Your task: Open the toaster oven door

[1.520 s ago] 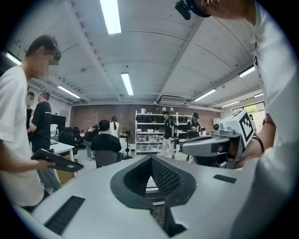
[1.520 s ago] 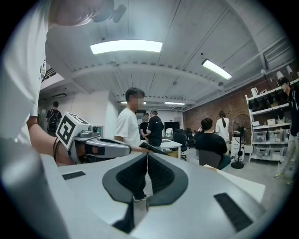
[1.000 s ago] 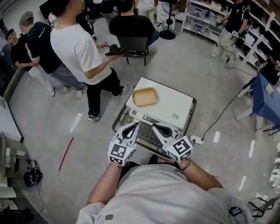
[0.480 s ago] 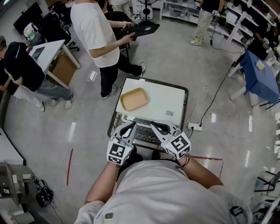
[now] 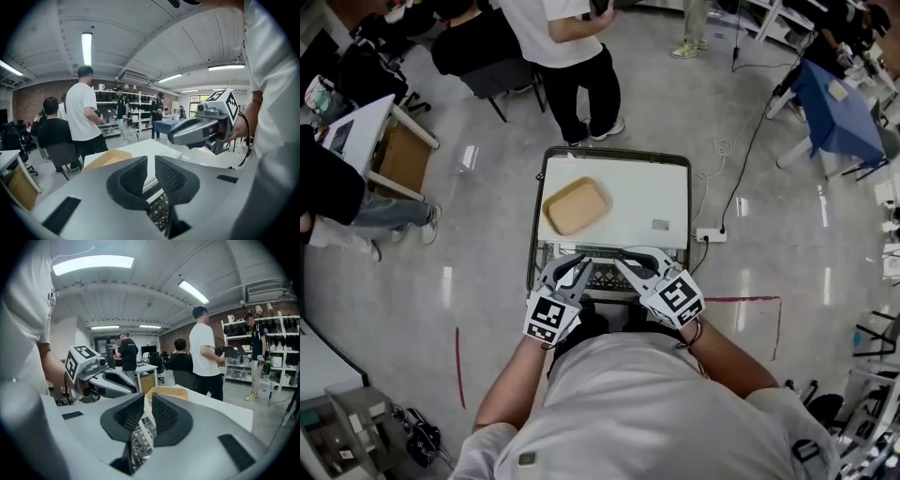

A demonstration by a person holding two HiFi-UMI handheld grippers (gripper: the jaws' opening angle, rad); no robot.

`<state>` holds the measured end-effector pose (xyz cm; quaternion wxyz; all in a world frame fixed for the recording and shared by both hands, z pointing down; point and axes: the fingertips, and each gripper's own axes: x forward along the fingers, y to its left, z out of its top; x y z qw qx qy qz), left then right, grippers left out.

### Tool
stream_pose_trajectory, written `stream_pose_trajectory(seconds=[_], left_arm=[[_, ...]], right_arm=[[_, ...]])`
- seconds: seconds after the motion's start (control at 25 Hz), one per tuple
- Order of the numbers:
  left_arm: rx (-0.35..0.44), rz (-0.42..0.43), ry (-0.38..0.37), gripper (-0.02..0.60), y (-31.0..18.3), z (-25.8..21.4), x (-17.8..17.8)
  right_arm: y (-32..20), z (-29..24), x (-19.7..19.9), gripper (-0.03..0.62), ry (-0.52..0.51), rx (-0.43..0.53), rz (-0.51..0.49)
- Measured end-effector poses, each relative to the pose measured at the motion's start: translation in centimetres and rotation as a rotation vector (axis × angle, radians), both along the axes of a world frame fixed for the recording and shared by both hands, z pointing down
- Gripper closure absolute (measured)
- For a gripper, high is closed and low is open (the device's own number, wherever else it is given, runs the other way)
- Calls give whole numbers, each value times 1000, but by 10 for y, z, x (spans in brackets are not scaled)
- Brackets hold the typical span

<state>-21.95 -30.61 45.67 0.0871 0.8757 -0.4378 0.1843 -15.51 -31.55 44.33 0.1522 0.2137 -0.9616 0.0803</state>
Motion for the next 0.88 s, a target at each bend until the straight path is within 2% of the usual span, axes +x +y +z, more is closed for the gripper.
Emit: stream_pose_trajectory(seconds=[0.28, 0.52, 0.88], left_arm=[[-91, 147, -50, 460, -5, 42, 1], [-167, 273, -198, 423, 0, 88, 6], [-222, 407, -306, 403, -2, 127, 19]], right_arm=[[1, 44, -5, 491, 122, -43, 1], [6, 84, -1, 468, 258, -28, -21], [8, 134, 3, 458, 404, -17, -92]])
